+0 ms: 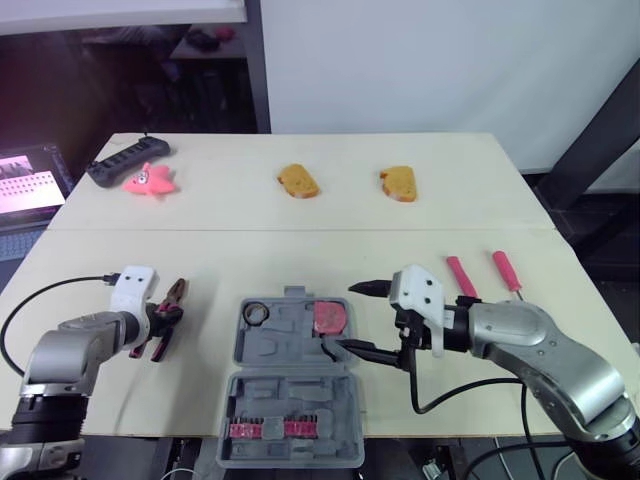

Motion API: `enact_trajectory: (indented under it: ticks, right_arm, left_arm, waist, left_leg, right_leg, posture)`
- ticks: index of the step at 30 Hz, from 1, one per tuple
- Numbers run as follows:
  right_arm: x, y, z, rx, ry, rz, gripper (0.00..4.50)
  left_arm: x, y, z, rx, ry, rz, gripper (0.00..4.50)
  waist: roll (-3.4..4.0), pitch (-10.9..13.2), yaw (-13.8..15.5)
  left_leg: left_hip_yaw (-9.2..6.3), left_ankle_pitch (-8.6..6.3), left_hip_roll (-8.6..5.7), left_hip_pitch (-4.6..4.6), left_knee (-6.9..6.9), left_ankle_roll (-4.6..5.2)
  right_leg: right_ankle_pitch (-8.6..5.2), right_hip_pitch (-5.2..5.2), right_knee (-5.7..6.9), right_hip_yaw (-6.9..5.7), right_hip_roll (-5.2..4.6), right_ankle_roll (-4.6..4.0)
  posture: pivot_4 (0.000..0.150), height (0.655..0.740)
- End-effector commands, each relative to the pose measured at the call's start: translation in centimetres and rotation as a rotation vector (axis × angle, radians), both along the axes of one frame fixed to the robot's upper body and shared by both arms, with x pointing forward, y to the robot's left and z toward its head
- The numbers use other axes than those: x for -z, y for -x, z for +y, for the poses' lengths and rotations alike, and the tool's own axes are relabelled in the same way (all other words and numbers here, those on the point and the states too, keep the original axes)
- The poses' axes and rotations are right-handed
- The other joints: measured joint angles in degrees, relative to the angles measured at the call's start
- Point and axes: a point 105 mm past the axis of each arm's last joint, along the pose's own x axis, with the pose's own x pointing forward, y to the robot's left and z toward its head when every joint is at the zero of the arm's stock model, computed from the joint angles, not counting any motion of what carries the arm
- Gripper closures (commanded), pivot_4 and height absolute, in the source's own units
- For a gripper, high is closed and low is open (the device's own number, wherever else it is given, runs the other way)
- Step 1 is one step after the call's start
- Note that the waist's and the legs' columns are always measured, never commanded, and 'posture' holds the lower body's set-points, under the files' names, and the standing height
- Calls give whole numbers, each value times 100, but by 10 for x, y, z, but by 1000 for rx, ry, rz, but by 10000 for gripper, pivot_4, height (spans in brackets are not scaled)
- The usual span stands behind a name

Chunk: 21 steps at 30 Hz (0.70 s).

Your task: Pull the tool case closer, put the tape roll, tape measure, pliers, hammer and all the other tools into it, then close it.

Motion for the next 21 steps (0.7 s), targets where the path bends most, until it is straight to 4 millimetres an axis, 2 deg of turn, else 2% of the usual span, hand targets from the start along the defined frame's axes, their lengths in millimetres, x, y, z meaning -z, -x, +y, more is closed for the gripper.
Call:
enact_trajectory:
  ticks: [1,6,9,14,17,19,21]
  right_arm:
    - [-7,5,4,-24,-11,-35,0]
    - [-7,4,4,-18,-9,-37,0]
    - [-9,3,3,-15,-5,-44,0]
    - [-20,-2,4,-28,8,-86,0]
    - [-27,-8,10,-58,33,-128,0]
    - [-28,-19,19,-72,101,-165,0]
    - [-27,-30,26,-74,152,-188,0]
  left_arm:
    - [2,-1,-1,5,7,2,21298]
    - [-10,-7,-2,20,-4,-49,21298]
    - [-38,-12,-7,129,-58,-119,21298]
    - [-79,-7,-29,411,-131,-152,21298]
    - [-91,-1,-46,628,-191,-121,21298]
    - [-96,1,-61,833,-254,-85,21298]
    - [-100,0,-73,952,-269,-63,21298]
  waist:
    - [0,0,2]
    - [0,0,10]
    - [-8,4,6]
    - [-28,21,-5]
    - [-21,27,-12]
    - [-20,28,-20]
    - [-11,33,-15]
  left_leg:
    - [0,0,0,0,0,0]
    - [0,0,0,-1,0,0]
    - [-1,0,0,-3,1,0]
    - [-3,1,0,-17,-1,-2]
    - [-3,1,0,-17,-4,-2]
    - [-2,1,0,-14,-9,-2]
    - [-1,3,0,-15,-15,-4]
  right_leg:
    - [0,0,0,0,0,0]
    - [0,0,0,0,0,0]
    - [0,-1,0,-1,0,0]
    - [0,-13,-2,-2,-2,0]
    - [-1,-15,-4,-2,-1,-2]
    - [-9,-16,-5,-2,-1,-17]
    - [-7,-22,-6,-2,1,-24]
  posture:
    - [1500,7400]
    - [1500,7400]
    - [1500,7400]
    - [1500,7400]
    - [1500,7400]
    - [1500,7400]
    - [1500,7400]
